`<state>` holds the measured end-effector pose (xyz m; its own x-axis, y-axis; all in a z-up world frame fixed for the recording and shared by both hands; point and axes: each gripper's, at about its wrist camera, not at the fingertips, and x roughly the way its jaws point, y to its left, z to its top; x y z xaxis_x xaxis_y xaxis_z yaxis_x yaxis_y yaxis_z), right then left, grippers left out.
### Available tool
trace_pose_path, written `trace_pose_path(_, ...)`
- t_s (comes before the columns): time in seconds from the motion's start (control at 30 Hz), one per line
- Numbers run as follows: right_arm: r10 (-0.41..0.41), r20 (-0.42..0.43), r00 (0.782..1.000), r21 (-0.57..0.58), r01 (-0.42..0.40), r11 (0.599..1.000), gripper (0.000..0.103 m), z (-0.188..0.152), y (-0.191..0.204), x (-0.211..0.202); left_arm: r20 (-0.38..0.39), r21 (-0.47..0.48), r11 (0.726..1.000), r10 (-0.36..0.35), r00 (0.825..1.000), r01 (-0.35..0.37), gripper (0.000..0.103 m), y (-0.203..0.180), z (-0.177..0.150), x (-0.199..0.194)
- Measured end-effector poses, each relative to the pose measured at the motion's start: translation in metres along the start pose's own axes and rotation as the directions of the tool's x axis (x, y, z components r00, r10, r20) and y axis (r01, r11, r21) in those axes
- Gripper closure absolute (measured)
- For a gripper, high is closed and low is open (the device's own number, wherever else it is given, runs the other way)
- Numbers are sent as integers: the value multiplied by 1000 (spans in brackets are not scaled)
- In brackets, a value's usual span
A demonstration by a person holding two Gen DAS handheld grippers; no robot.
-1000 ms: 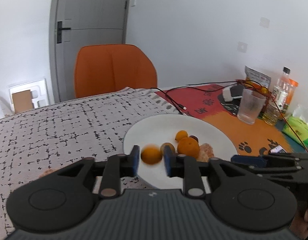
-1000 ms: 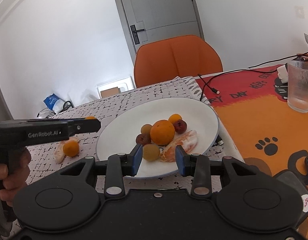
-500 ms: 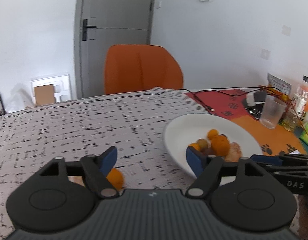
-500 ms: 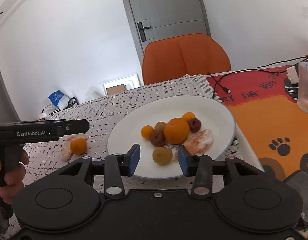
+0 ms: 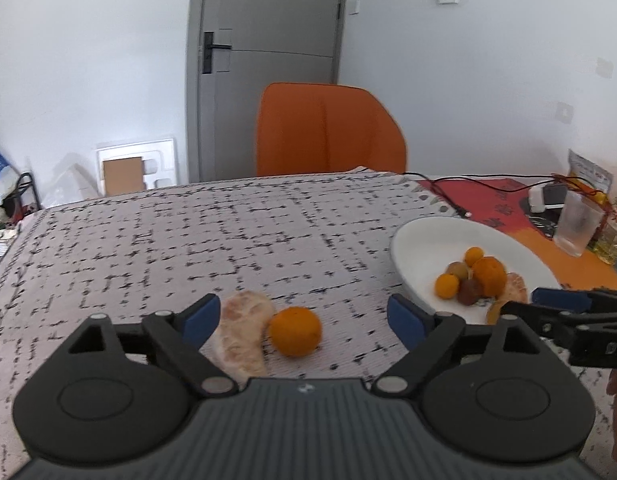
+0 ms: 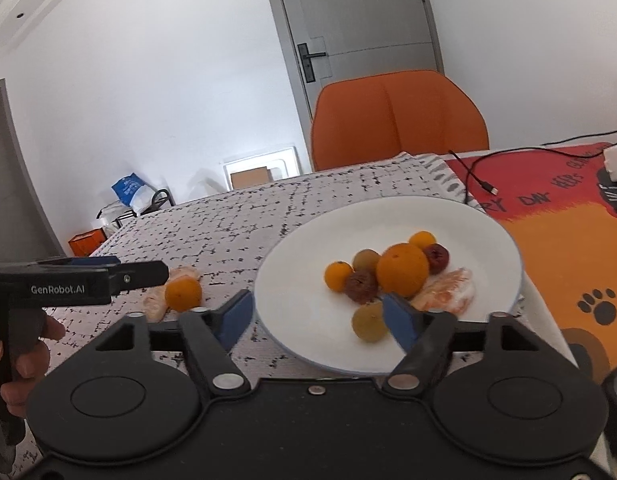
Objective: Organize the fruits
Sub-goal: 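Move both open grippers back to the last fruits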
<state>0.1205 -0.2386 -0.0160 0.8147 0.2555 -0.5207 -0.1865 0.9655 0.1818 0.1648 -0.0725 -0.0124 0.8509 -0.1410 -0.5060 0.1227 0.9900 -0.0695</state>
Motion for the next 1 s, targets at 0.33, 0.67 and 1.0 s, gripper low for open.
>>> trace_pose_path(0.33, 31, 2, 1000, -43, -31, 999, 14, 4, 21, 10, 0, -38, 998, 48, 999, -48, 7, 28, -6, -9)
trace_pose_path(0.67, 78, -14, 997, -78, -79, 994, 15, 8, 42, 23, 5, -41, 997, 62, 998, -62, 7, 47, -14, -19)
trace_pose_path(1.0, 132, -47, 990, -126, -137, 982, 26, 12, 62, 39, -9, -67, 995, 69, 998, -70, 7, 66, -18, -21)
